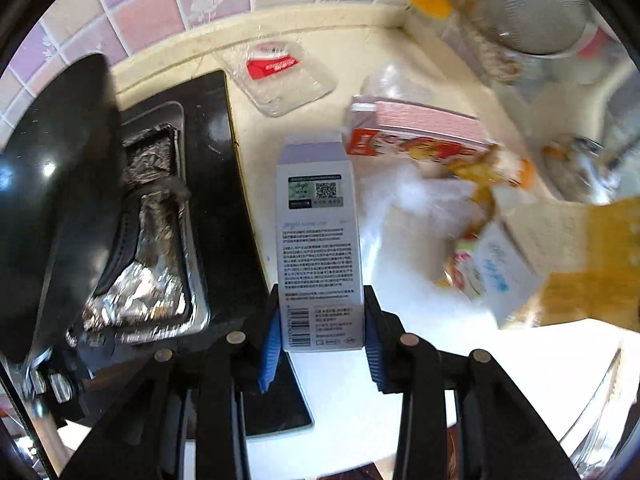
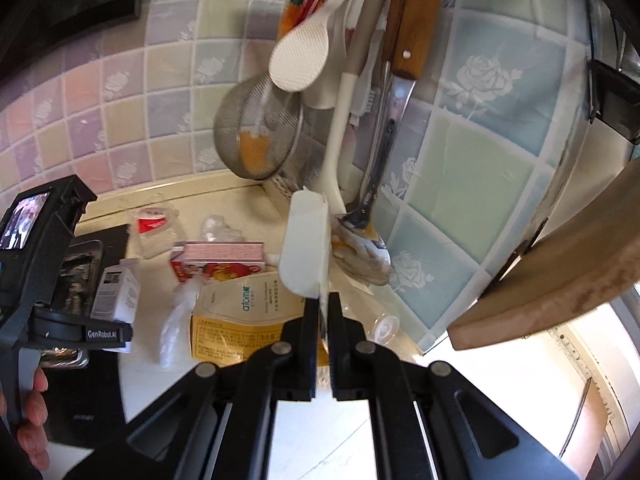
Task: Collect trash
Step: 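Carry the white carton down over the floor trash bin with the left gripper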
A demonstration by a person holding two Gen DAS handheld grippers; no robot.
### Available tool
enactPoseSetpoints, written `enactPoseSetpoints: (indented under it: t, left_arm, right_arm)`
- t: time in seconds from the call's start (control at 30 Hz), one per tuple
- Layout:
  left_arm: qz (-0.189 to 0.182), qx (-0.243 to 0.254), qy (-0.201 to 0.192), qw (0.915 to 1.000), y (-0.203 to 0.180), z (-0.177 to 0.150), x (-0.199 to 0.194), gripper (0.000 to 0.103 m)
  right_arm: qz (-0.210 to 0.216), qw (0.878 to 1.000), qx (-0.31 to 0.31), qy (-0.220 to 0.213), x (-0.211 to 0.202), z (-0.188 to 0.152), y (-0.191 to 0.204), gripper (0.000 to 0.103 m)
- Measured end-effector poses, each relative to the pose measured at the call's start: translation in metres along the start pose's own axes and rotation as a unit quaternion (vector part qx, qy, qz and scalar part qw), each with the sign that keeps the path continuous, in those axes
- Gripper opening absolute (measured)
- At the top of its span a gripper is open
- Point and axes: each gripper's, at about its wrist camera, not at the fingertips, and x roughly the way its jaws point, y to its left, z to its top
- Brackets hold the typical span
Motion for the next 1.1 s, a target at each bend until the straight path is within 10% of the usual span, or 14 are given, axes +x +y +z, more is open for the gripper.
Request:
enactPoseSetpoints:
  t: [0.6,1.1]
  left_arm:
    - [0.008,0.021,-0.178,0.9838,-0.033,-0.17,-0.153,0.034]
    - [0.04,0.033,-0.163,0.9853,-0.038,-0.29,-0.112,0.034]
  right_arm:
    - [0.085,0.994,-0.04,-0.063,-0.167,-0.058,-0.047,0.004]
    - [0.136,0.986,-0.1,-0.001,-0.18,-0.158,-0.038,0.004]
